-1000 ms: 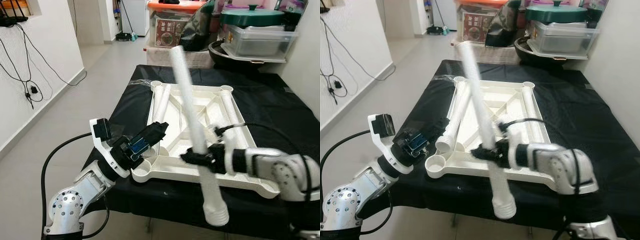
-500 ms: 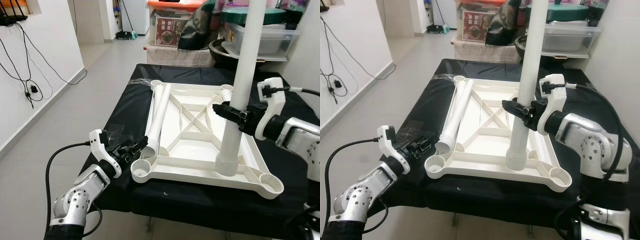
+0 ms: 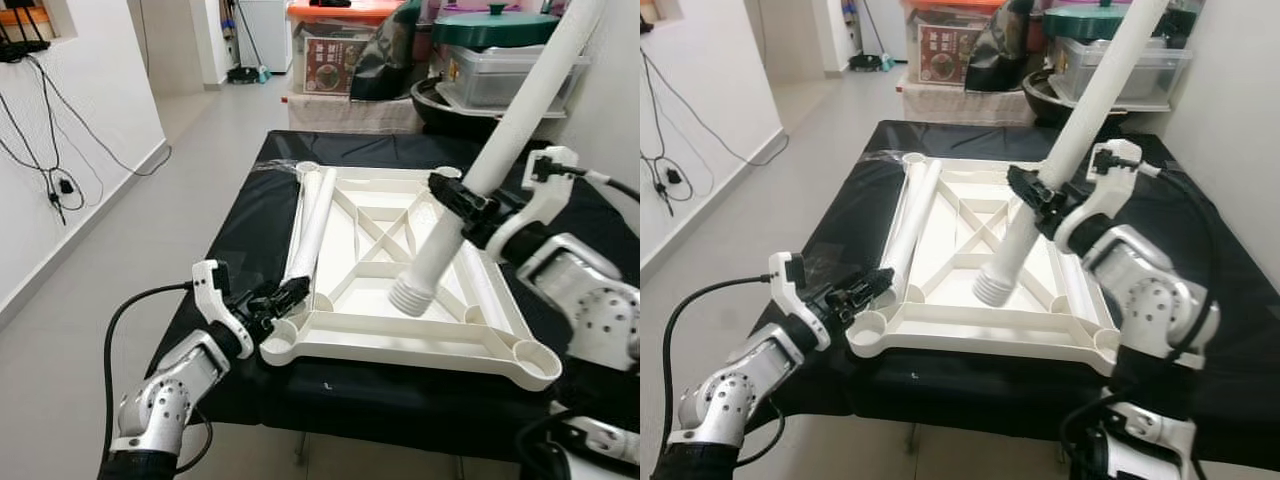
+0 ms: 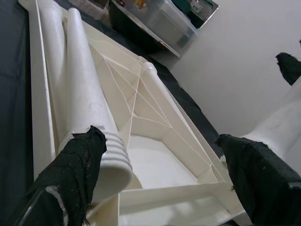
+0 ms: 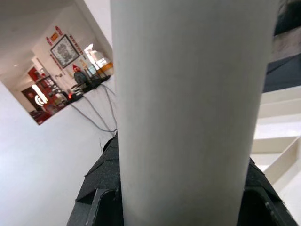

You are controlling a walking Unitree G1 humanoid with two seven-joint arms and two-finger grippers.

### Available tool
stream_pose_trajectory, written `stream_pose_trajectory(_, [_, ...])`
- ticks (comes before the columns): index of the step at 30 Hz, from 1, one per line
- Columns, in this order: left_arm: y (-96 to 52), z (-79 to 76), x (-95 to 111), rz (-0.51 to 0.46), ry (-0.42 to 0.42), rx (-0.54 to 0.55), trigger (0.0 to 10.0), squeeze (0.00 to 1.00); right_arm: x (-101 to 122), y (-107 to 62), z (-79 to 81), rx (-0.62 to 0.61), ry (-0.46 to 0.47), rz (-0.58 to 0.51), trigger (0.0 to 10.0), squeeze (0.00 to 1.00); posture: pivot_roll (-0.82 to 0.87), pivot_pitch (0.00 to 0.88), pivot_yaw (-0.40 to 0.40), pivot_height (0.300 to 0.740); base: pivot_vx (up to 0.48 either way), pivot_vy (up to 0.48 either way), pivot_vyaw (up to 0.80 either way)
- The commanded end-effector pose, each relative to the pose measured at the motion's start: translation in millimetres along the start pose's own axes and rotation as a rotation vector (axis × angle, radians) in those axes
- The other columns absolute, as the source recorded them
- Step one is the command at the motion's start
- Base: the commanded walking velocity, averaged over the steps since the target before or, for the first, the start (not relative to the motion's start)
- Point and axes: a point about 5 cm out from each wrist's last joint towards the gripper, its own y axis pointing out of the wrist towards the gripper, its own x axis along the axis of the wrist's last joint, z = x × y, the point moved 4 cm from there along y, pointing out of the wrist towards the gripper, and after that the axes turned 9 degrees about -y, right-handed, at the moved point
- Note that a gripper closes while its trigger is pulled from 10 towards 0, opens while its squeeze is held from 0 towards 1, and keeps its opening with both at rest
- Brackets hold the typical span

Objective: Building children table

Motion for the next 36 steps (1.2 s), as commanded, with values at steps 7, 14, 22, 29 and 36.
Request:
stream_pose_trajectory(7, [-4.6, 1.5, 3.0, -0.007, 0.024, 0.003, 10.0, 0.00, -5.0, 6.0, 9.8, 0.004, 0.064, -0.046, 0.0, 0.00, 0.03, 0.000, -0.011, 0.740, 0.000, 0.000, 0.00])
stream_pose_trajectory(14, [-5.3, 2.3, 4.2, -0.009, 0.031, 0.000, 10.0, 0.00, -9.6, 8.8, 15.2, 0.011, 0.077, -0.051, 0.0, 0.00, 0.03, 0.000, -0.011, 0.740, 0.000, 0.000, 0.00])
stream_pose_trajectory(22, [-5.5, 1.5, 6.2, -0.015, 0.034, -0.009, 10.0, 0.00, -12.0, 7.8, 15.9, 0.015, 0.077, -0.055, 0.0, 0.00, 0.03, 0.000, -0.006, 0.740, 0.000, 0.000, 0.00])
stream_pose_trajectory(29, [-10.7, 3.9, 18.2, -0.038, 0.044, -0.020, 10.0, 0.00, -1.8, -2.4, 50.5, 0.283, 0.061, -0.143, 0.0, 0.00, 0.04, 0.000, -0.009, 0.740, 0.000, 0.000, 0.00])
stream_pose_trajectory(36, [-12.6, 2.0, 26.3, -0.053, 0.058, -0.036, 10.0, 0.00, 1.9, -25.5, 98.4, 0.671, 0.043, -0.150, 0.0, 0.00, 0.06, 0.000, -0.013, 0.740, 0.000, 0.000, 0.00])
